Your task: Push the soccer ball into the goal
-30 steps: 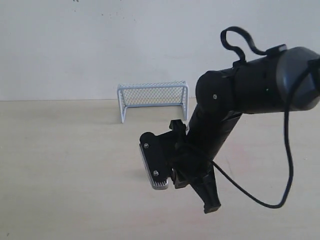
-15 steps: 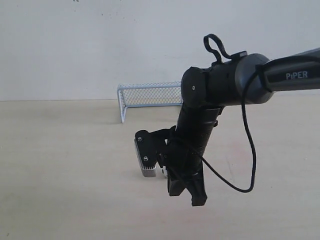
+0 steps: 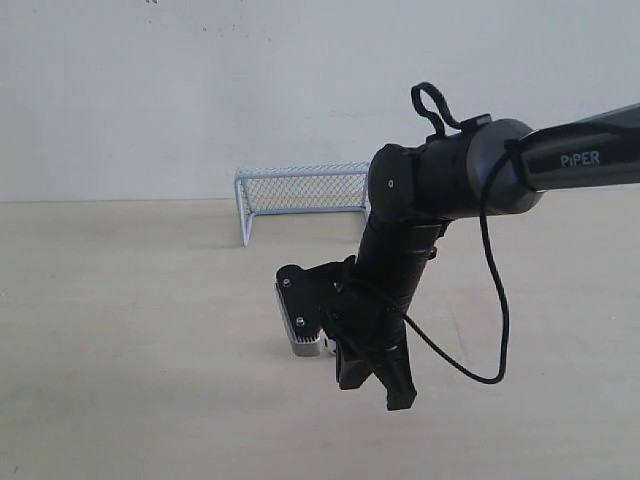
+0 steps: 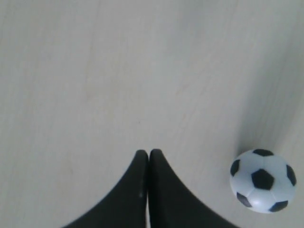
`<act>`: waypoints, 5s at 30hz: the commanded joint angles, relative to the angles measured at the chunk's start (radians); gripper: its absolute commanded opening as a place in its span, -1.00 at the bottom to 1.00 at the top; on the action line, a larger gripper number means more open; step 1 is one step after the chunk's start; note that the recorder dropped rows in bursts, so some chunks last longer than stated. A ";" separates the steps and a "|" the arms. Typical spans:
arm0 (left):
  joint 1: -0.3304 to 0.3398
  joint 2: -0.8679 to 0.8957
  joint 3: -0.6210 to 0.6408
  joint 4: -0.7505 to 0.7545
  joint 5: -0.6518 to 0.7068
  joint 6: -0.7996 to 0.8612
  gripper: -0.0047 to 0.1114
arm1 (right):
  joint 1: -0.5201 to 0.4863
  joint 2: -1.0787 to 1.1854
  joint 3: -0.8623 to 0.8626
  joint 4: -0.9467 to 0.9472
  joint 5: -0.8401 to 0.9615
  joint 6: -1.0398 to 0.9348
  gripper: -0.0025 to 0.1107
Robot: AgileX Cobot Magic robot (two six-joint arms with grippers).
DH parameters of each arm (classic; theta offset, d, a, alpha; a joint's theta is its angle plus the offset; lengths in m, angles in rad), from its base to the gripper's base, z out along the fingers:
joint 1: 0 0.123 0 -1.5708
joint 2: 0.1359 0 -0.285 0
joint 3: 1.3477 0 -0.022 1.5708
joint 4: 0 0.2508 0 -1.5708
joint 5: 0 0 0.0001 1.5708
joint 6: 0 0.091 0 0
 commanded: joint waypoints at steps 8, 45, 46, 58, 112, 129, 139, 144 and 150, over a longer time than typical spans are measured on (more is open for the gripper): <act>0.000 -0.002 0.003 0.003 0.002 0.002 -0.84 | -0.004 0.012 -0.004 -0.018 -0.068 -0.017 -0.96; 0.000 -0.002 0.003 0.003 0.000 0.002 -0.84 | 0.046 -0.521 0.481 -0.390 -0.264 0.720 -0.96; 0.000 -0.002 0.003 0.003 0.000 0.002 -0.84 | 0.060 -0.560 0.513 -0.369 -0.262 0.742 -0.96; 0.000 -0.002 0.003 0.003 0.000 0.002 -0.84 | 0.226 -0.900 0.653 -0.107 -0.096 0.949 -0.96; 0.000 -0.002 0.003 0.003 0.000 0.002 -0.84 | -0.269 -1.482 0.874 0.089 -0.465 0.940 -0.96; 0.000 -0.002 0.003 0.003 0.000 0.002 -0.84 | -0.597 -2.087 1.316 0.391 -0.802 0.948 -0.96; 0.000 -0.002 0.003 0.003 0.000 0.002 -0.84 | -0.409 -2.093 1.316 0.370 -0.748 0.944 -0.96; 0.000 -0.002 0.003 0.003 0.000 0.002 -0.84 | -0.353 -2.093 1.316 0.367 -0.748 0.783 -0.96; 0.000 -0.002 0.003 0.003 0.000 0.002 -0.84 | -0.352 -2.093 1.332 0.373 -0.750 0.766 -0.96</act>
